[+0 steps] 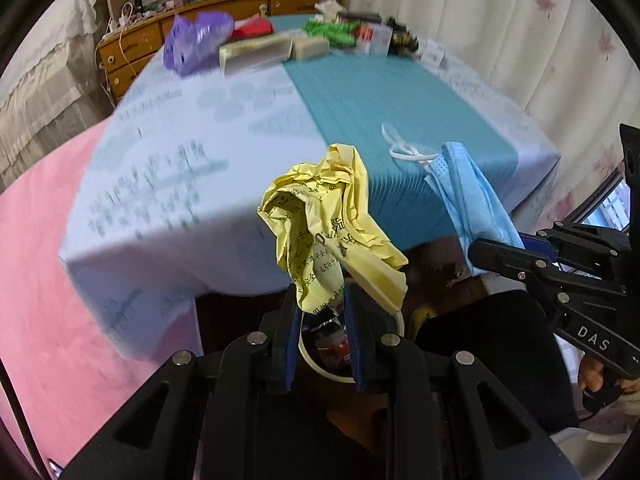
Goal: Collect trash
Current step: 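Carry the yellow paper and blue mask down over the floor bin, then open both tools over the bin, dropping the paper and mask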
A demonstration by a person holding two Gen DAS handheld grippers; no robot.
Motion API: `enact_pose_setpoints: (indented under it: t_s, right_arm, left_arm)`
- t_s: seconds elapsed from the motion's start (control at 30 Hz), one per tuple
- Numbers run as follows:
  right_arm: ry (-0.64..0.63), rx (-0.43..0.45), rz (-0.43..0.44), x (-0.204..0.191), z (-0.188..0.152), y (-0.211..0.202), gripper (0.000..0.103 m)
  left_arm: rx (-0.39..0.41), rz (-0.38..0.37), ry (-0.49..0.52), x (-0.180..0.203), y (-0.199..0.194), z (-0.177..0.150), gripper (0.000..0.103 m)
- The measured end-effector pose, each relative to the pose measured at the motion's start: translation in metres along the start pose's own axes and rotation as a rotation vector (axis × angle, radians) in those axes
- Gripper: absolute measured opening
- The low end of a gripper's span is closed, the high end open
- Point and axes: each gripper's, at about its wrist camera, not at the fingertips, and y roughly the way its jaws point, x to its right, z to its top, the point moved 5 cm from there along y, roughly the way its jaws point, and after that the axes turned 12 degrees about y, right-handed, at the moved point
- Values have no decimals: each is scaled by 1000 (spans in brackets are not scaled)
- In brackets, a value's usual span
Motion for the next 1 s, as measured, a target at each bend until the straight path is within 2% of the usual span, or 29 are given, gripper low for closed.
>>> enact_pose_setpoints:
  t_s: [0.2, 0.43, 0.73, 0.87, 1.0]
  right_arm:
    - [51, -78, -49, 22, -35, 47, 12]
    - [117, -178, -90, 53, -70, 99, 12]
    - [248, -296, -103, 99, -98, 163, 12]
    - [310, -322, -107, 123, -107, 188, 12]
    - [366, -360, -112, 145, -119, 209, 12]
  left_arm:
    - [-10, 45, 23, 17, 46, -22, 19]
    - [-61, -19, 12, 36, 101, -38, 19]
    - [-196, -51, 45, 48, 188, -57, 19]
    - [-243, -63, 9, 44, 220, -59, 19]
    - [-275, -105, -58, 40, 244, -62, 19]
